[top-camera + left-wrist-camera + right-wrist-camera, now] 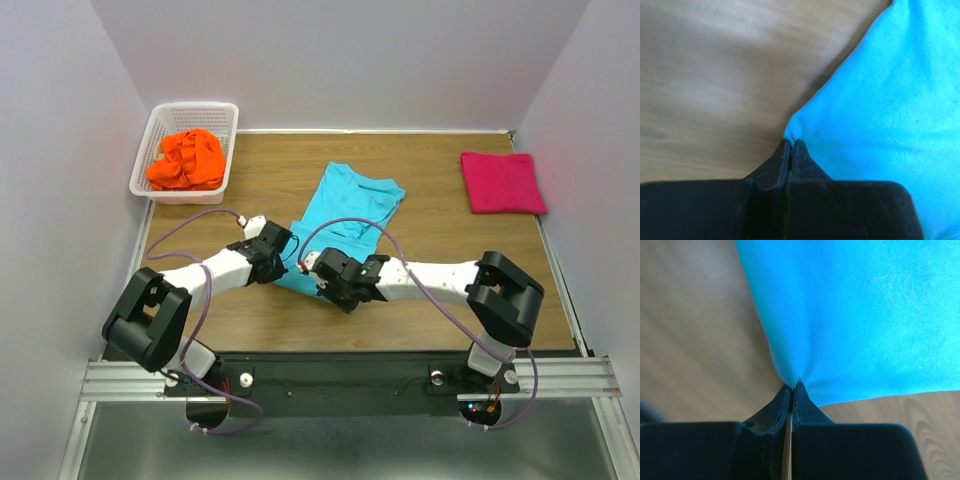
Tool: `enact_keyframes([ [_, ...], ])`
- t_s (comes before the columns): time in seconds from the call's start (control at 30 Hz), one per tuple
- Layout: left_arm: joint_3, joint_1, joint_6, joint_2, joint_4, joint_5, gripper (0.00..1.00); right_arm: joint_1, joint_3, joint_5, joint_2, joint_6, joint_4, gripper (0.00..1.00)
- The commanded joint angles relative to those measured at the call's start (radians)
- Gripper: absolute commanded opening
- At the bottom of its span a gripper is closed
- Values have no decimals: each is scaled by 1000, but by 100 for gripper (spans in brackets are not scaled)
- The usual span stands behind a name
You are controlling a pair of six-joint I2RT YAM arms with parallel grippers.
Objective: Fold and stack the t-shirts
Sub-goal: Fold the tshirt
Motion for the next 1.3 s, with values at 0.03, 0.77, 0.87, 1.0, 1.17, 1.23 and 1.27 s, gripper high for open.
enact_keyframes([
  [0.03,13,-7,17,-157,-260,1,0,35,32,-241,-115,75,-123,1],
  [0.77,459,4,127,-282,-528,-217,0,-22,463,-38,-187,76,-465,1],
  [0.87,527,5,193,-220,-495,-220,0,-71,483,-21,-191,60,-477,1],
  [1.0,596,5,255,-104,-423,-183,0,-135,482,-9,-194,38,-476,1],
  [1.17,691,5,336,19,-353,-145,0,-218,471,-19,-178,18,-470,1],
  [1.23,717,5,358,77,-315,-139,0,-238,462,-24,-163,18,-465,1],
  [1.27,746,5,374,99,-304,-131,0,-255,462,-22,-157,20,-461,1],
])
